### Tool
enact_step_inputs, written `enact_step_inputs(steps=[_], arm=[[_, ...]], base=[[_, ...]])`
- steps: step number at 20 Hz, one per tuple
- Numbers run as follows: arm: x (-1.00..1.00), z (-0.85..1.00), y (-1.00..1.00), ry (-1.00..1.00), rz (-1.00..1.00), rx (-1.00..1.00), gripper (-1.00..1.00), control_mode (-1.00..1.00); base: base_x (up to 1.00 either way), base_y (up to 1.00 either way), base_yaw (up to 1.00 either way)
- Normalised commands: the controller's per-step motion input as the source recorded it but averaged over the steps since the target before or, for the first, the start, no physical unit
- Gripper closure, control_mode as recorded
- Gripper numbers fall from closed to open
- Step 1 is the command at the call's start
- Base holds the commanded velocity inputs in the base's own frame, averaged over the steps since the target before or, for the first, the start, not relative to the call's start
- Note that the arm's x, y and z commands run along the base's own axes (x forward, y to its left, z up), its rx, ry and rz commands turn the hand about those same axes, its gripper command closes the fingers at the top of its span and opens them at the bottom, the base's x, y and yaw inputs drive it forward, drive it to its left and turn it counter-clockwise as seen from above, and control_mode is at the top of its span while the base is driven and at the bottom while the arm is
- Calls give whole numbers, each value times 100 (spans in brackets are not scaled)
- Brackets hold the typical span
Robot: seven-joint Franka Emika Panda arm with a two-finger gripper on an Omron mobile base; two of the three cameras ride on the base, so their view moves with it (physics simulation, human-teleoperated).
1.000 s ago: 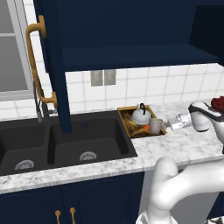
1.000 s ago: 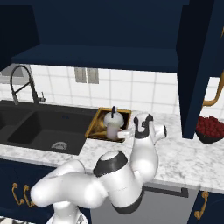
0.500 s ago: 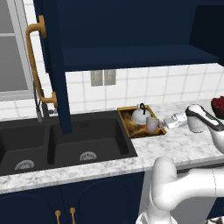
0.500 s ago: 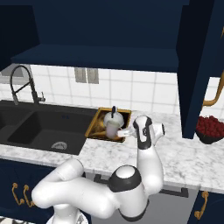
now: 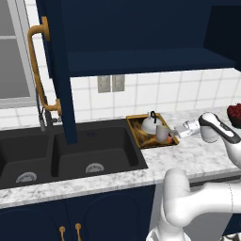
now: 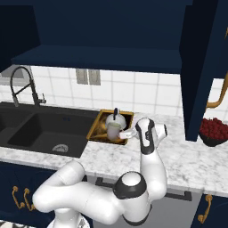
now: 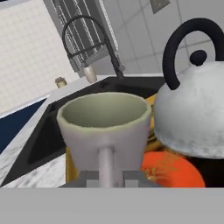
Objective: Pick the kettle from the counter and place it on the tray. Then pick the mug from the cabinet and place it on the tray. Then close the cabinet doors.
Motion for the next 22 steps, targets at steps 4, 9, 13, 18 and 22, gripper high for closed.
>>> enact_step_inputs(steps=[4,9,13,18,22], arm=[[0,0,0,0,0,0,-100,-100],[-3,2,0,0,0,0,-100,-100],[-21,33,-7,-1,0,0,-100,-100],[-48,53,-10,-3,-2,0,-100,-100],[-61,32,-8,-9,-1,2,-100,-100]], base=[[0,0,0],[0,0,0],[0,0,0],[0,0,0],[0,0,0]])
